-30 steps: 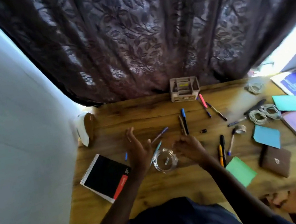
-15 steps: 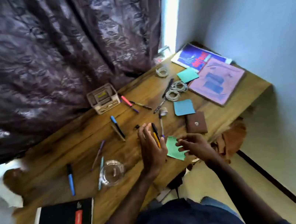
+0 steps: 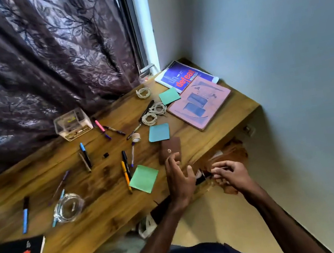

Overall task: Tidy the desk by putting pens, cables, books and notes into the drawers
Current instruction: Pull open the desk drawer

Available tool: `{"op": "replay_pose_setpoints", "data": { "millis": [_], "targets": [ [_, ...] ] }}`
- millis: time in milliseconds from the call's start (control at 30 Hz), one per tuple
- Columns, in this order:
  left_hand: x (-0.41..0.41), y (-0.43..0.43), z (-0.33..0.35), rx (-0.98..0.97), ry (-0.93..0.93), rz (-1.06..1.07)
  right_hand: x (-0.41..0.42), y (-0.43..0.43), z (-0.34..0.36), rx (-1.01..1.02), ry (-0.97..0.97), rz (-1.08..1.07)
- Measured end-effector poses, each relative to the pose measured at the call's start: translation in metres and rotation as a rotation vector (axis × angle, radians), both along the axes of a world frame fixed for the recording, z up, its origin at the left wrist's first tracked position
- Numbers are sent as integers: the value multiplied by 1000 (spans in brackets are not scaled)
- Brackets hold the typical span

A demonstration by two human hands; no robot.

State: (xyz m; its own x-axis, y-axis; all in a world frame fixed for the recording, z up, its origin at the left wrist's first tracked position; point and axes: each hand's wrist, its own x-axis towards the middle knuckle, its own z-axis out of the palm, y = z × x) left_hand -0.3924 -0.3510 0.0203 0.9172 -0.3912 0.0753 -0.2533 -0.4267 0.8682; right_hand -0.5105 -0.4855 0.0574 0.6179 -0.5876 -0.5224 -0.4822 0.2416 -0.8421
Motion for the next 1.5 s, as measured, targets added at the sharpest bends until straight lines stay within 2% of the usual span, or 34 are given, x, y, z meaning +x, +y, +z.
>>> {"op": "replay_pose_setpoints", "data": {
  "millis": [233,267,367,433,633,833,933,1067,1200,1367,1500],
  "targets": [
    [-50,-74,-1,-39,573,167,-46,-70,1,186,-12,-97],
    [-49,-83,-4,-97,704,179,-43,-78,-3,229,-10,-114],
    [-37,-100,-17,-424,1298,299,-25,-94,-24,383,-9,-215],
    [-24,-109,-36,-624,1529,473,-11,-104,-42,533,-28,-284],
    [-6,-147,-72,-884,1524,831,31,-139,-92,846,20,-427],
    [-3,-163,-76,-875,1491,866,77,-161,-119,890,77,-553],
    [-2,-157,-92,-875,1475,977,97,-163,-130,890,95,-584],
    [13,-154,-122,-996,1415,1234,112,-162,-146,892,71,-606],
    [22,-161,-144,-1065,1434,1372,119,-171,-160,932,36,-672],
    [23,-167,-172,-1055,1473,1467,119,-173,-179,989,-19,-711],
    [22,-160,-165,-1135,1512,1418,113,-168,-193,990,-48,-712]
  ]
}}
